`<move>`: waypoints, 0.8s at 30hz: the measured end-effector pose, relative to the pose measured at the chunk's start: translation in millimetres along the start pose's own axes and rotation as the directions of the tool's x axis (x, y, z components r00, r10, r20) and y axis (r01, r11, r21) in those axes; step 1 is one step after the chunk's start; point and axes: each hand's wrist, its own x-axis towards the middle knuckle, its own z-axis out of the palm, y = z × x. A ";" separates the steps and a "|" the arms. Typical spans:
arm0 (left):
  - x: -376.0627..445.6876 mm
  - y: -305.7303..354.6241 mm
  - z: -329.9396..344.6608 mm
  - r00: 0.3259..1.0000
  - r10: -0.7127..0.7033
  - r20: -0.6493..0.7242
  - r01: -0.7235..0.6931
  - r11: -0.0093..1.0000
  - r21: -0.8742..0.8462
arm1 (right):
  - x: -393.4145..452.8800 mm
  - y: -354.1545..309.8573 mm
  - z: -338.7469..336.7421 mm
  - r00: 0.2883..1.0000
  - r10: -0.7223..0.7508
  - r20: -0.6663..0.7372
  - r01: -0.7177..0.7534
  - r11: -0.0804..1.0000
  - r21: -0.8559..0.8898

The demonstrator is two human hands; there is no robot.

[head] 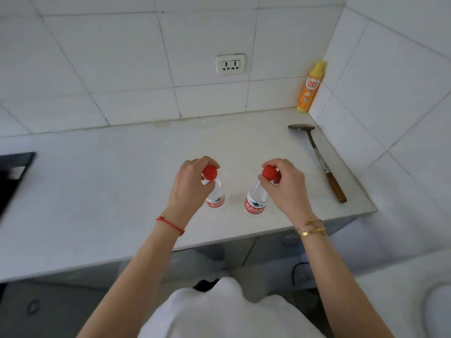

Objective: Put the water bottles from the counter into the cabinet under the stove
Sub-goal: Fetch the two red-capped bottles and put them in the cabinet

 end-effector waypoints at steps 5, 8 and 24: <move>-104.8 12.3 -30.6 0.985 -0.127 -0.117 0.127 0.992 -0.005 | -58.0 -22.4 0.5 0.987 -0.123 0.099 0.117 0.991 0.063; -169.8 21.0 -47.9 0.961 -0.215 -0.174 0.219 0.976 0.005 | -97.9 -40.4 2.1 0.962 -0.193 0.191 0.178 0.979 0.096; -503.5 17.9 -153.9 0.638 -0.586 -0.499 0.669 0.743 -0.017 | -322.1 -195.5 90.9 0.616 -0.525 0.587 0.387 0.851 0.354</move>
